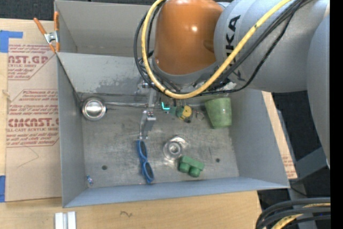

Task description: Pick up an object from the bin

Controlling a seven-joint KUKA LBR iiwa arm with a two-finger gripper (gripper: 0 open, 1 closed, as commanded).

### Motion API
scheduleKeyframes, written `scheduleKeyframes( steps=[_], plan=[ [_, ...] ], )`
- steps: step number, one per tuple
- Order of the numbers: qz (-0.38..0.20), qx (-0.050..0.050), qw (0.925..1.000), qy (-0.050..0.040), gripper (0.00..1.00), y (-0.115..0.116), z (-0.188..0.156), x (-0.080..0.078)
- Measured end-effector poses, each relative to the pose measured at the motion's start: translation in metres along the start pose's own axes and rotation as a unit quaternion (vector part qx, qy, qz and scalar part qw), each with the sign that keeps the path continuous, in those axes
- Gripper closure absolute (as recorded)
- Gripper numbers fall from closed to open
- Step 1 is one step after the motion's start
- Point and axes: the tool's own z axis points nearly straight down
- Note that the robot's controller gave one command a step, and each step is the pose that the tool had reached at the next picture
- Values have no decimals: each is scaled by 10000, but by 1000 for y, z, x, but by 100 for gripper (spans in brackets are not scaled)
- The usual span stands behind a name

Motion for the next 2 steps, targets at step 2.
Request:
scheduleKeyframes(
  steps=[2],
  plan=[
    [-1401,-31,9901,-111,0,-84,158,8]
  ],
)
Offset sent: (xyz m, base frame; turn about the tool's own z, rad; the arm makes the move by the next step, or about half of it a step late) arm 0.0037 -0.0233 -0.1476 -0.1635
